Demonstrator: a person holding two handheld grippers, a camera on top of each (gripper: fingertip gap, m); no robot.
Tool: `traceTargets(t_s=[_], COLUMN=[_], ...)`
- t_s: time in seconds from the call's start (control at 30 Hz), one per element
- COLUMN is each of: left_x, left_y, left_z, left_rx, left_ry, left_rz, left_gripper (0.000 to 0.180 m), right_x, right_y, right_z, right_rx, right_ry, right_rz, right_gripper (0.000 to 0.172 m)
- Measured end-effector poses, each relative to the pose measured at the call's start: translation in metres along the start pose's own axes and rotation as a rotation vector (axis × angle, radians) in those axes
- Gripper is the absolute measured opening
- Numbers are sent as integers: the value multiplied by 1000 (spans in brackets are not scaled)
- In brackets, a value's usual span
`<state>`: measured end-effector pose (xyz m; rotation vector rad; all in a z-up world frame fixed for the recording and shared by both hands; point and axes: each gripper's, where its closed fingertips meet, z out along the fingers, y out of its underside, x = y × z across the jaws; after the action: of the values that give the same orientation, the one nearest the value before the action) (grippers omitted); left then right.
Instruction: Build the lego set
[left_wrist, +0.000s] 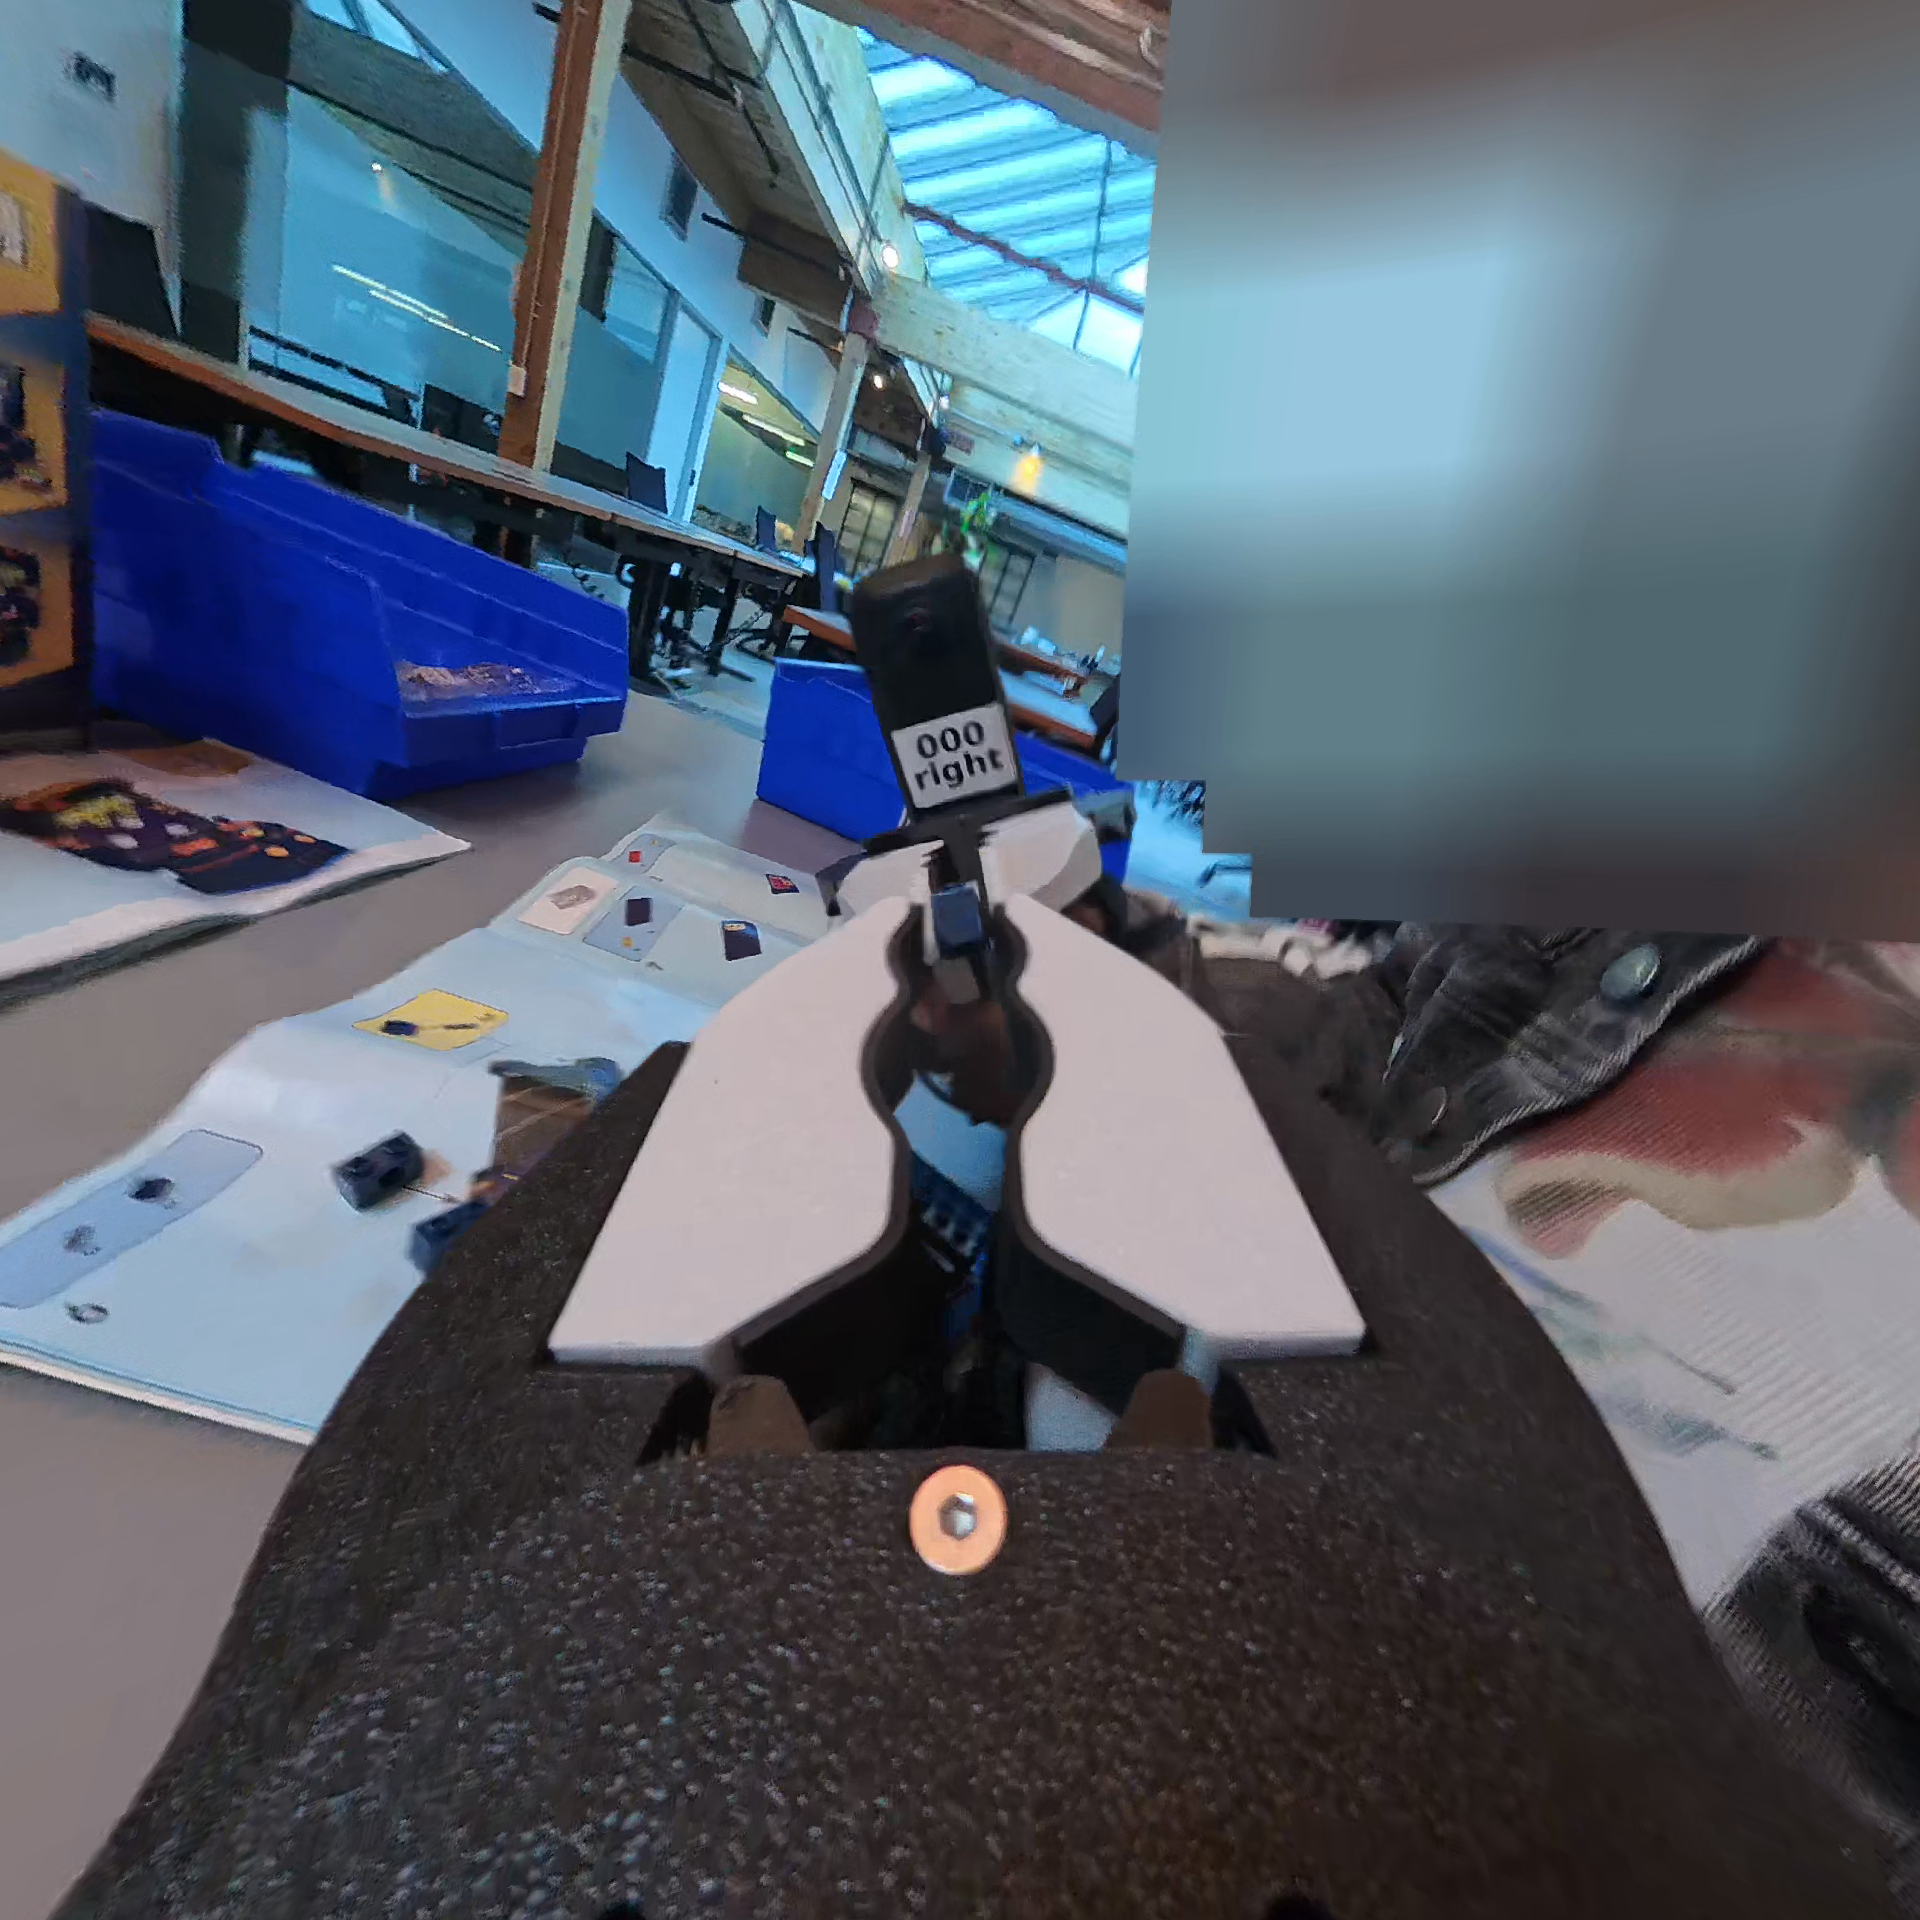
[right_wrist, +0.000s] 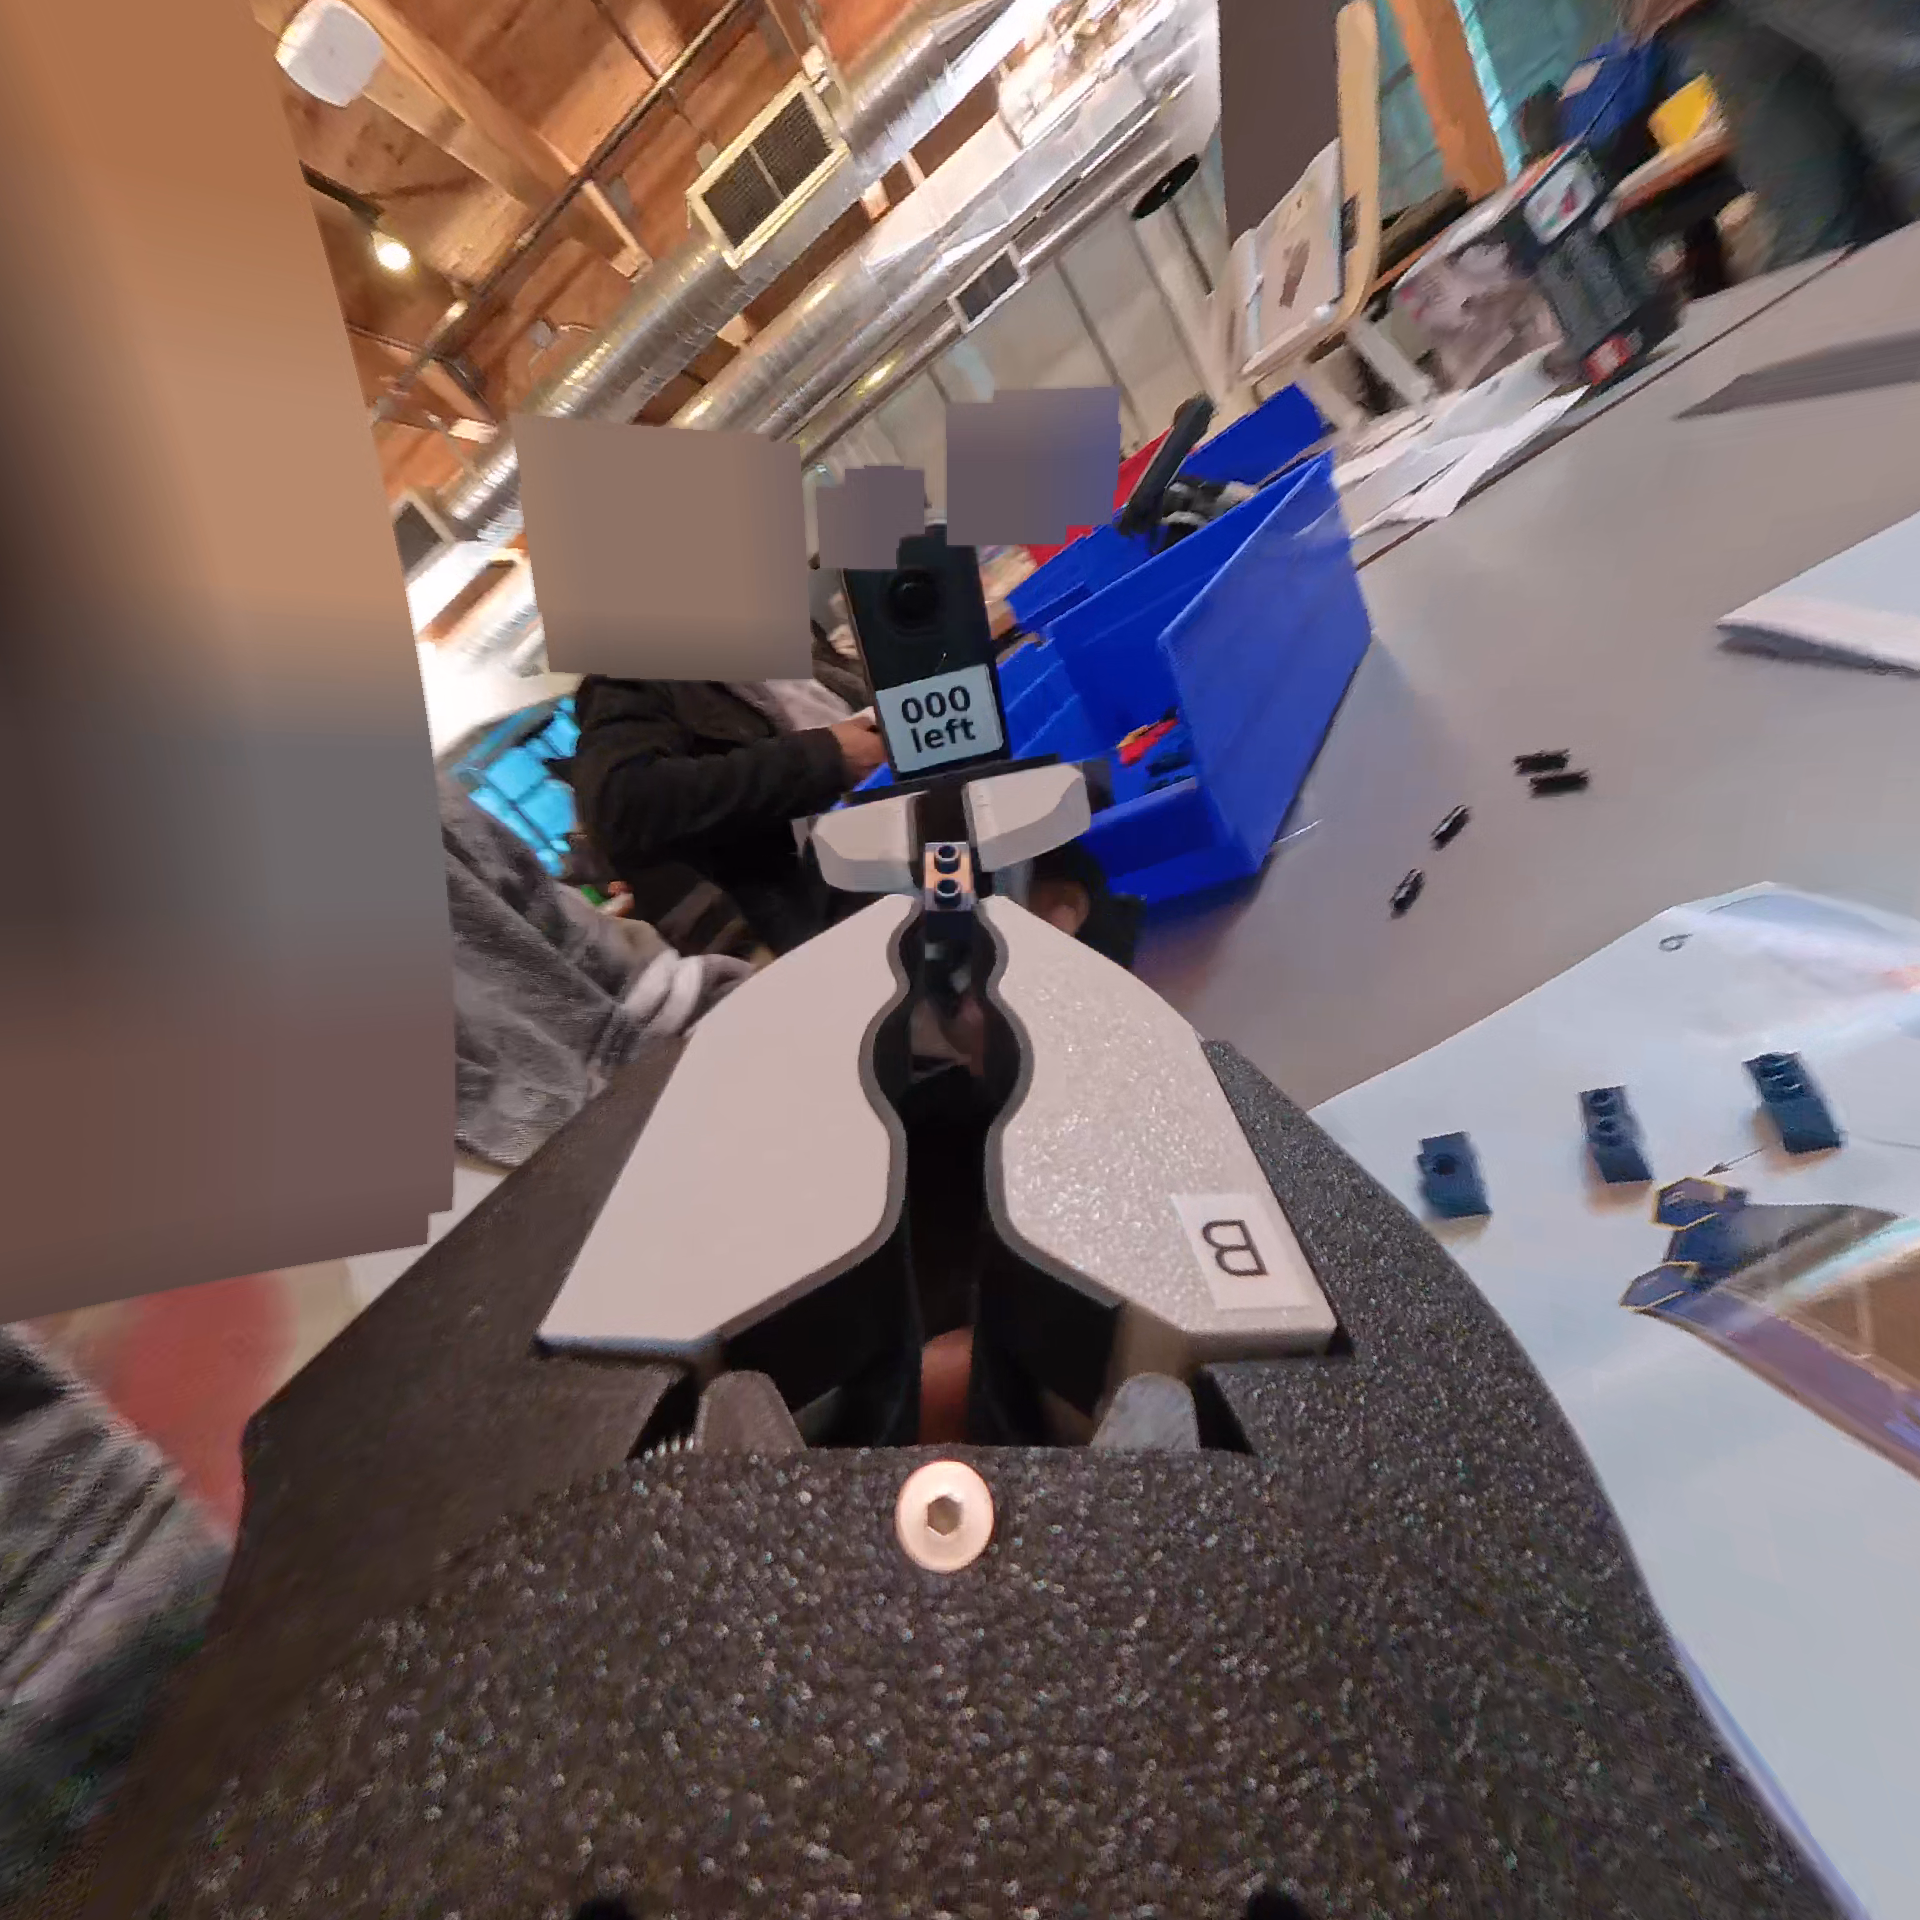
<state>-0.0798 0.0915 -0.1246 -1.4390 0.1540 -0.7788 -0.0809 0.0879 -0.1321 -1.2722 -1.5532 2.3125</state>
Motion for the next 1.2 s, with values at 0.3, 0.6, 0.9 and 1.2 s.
traceTargets(t_s=[0.3,0.6,0.9,1.2], left_x=[4,3,-5,3], left_y=[33,29,10,-9], left_z=[5,2,-25,-36], left_rx=[-299,-277,-168,-63], left_ry=[-115,-119,-350,-386], left_rz=[739,724,692,728], left_gripper=[26,13,11,11], right_x=[-9,-7,55,122], right_y=[22,23,-12,35], right_z=[-6,1,11,74], right_rx=[-306,-395,-397,-811], right_ry=[-228,-274,99,264], right_rz=[532,586,-130,-545], right_gripper=[8,8,15,14])
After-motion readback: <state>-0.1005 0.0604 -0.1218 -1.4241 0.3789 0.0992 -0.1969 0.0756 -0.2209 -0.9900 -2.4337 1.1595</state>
